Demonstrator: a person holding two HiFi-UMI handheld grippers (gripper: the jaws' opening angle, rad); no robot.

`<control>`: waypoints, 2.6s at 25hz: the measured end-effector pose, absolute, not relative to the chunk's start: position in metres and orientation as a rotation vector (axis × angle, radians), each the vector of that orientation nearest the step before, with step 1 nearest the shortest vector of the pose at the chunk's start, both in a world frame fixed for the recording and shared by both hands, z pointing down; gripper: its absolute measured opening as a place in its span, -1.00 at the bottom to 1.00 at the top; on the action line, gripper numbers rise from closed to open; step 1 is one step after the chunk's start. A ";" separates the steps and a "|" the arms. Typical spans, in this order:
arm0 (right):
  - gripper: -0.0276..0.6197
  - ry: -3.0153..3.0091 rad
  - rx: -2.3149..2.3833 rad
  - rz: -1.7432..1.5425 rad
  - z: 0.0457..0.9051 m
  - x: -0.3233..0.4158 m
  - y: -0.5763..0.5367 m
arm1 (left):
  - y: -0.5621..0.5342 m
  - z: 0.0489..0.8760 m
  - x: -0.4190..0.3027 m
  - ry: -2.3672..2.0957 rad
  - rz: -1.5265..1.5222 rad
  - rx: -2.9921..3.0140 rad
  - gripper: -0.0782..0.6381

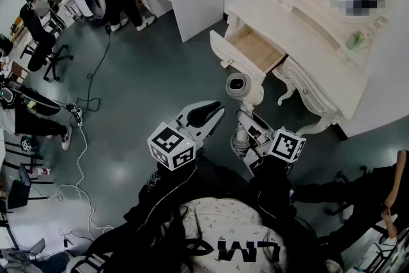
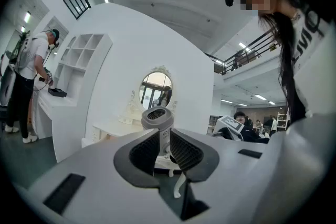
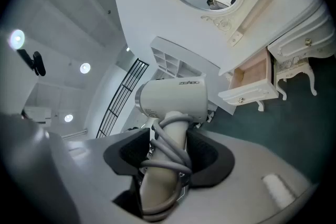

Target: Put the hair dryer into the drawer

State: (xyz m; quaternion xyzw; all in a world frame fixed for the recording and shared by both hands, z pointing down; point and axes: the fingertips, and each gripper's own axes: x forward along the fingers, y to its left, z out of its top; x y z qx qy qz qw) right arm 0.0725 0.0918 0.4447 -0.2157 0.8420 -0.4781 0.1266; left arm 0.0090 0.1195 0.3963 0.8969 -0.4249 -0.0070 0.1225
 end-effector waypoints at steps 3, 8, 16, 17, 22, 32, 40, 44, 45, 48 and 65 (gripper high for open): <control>-0.21 2.457 -0.607 -1.363 0.437 0.069 0.093 | 0.119 0.398 0.009 -1.226 -0.014 2.619 -0.63; -0.20 2.451 -0.630 -1.381 0.441 0.069 0.091 | 0.119 0.399 0.009 -1.220 -0.009 2.618 -0.63; -0.20 2.436 -0.630 -1.412 0.447 0.081 0.089 | 0.116 0.400 0.017 -1.228 -0.001 2.615 -0.63; -0.20 2.437 -0.628 -1.411 0.447 0.082 0.089 | 0.115 0.400 0.018 -1.230 -0.001 2.615 -0.63; -0.20 2.434 -0.628 -1.418 0.449 0.088 0.089 | 0.115 0.399 0.023 -1.229 0.003 2.617 -0.63; -0.20 2.427 -0.622 -1.419 0.450 0.088 0.084 | 0.109 0.400 0.027 -1.215 0.015 2.623 -0.63; -0.20 2.399 -0.692 -1.441 0.461 0.089 0.062 | 0.082 0.408 0.024 -1.160 0.019 2.634 -0.63; -0.20 2.388 -0.732 -1.434 0.465 0.087 0.038 | 0.053 0.414 0.021 -1.113 0.012 2.639 -0.63; -0.20 2.379 -0.753 -1.441 0.467 0.087 0.031 | 0.044 0.415 0.019 -1.098 0.013 2.641 -0.63; -0.20 2.355 -0.793 -1.440 0.468 0.080 0.008 | 0.018 0.415 0.011 -1.053 0.022 2.656 -0.63; -0.20 2.177 -1.042 -1.481 0.478 0.014 -0.104 | -0.115 0.412 -0.057 -0.756 0.065 2.749 -0.63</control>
